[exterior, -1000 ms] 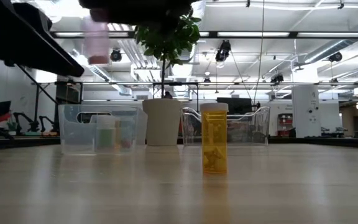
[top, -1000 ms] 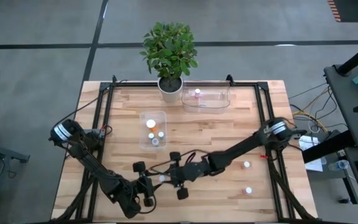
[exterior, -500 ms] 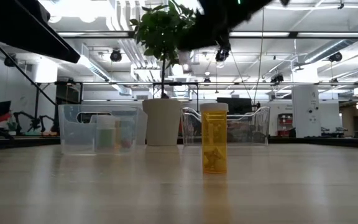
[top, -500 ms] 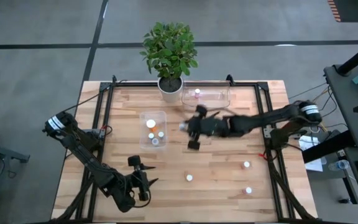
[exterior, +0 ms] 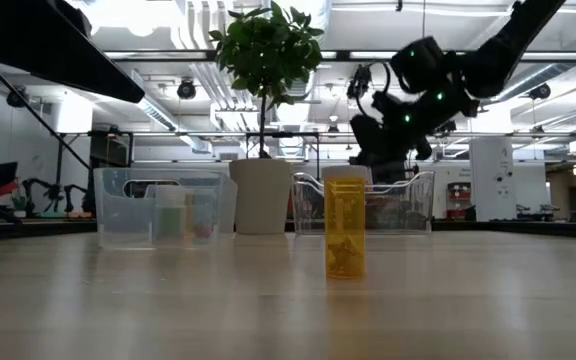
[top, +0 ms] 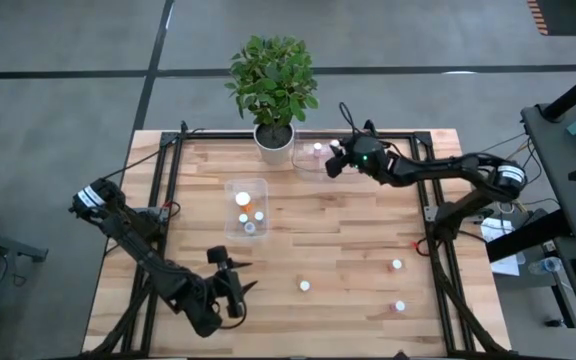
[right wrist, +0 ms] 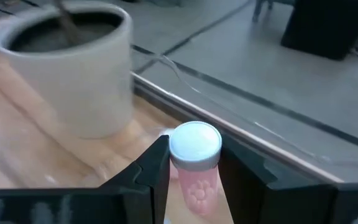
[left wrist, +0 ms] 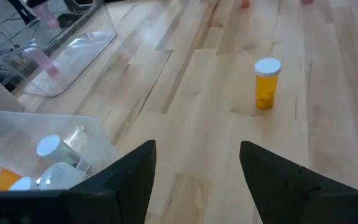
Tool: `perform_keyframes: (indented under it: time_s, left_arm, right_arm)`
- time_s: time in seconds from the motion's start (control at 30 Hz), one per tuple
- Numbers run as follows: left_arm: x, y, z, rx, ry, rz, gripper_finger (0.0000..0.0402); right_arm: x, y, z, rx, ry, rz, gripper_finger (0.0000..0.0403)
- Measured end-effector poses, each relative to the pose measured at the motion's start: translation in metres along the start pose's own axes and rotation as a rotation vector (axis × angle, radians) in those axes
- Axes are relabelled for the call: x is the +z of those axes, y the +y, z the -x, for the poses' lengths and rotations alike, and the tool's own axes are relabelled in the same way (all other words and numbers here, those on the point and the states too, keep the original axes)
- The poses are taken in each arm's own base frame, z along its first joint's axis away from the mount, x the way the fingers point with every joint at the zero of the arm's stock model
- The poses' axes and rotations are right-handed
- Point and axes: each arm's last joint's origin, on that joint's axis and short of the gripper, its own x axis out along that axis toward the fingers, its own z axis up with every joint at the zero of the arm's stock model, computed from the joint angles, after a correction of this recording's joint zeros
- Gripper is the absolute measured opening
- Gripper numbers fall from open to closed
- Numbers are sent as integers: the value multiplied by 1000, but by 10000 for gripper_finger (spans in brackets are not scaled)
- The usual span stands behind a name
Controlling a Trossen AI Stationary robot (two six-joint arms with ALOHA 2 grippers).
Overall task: Pick and place medicine bottles into bin by pill shape (circle, oval)
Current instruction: Put the left pink pill bottle into the top transparent bin, then put the small orange pill bottle into the top transparent bin
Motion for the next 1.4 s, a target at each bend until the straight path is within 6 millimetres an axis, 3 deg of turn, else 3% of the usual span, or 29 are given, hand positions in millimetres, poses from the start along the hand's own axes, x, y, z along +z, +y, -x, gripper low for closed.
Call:
perform_keyframes:
  time_s: [0.2, 0.47, 0.87, 1.07, 1.23, 1.4]
  left_arm:
    - [1, 2, -3, 10, 0, 5, 217]
    - [1, 2, -3, 11, -1, 7, 217]
    - [2, 1, -3, 10, -2, 10, 217]
    - [19, -3, -7, -36, -31, 19, 217]
    - [36, -8, -28, -133, -56, 0, 217]
    - [42, -14, -57, -226, -94, -1, 217]
  right_arm:
    - [-17, -8, -17, -48, 54, -4, 117]
    - [-24, -7, -30, -104, 71, 12, 126]
    - [-11, -6, -19, -86, 60, -14, 185]
    - [4, 9, 15, -14, 80, 27, 190]
    - [14, 31, 64, 104, 100, 56, 184]
    - [11, 56, 116, 273, 133, 63, 180]
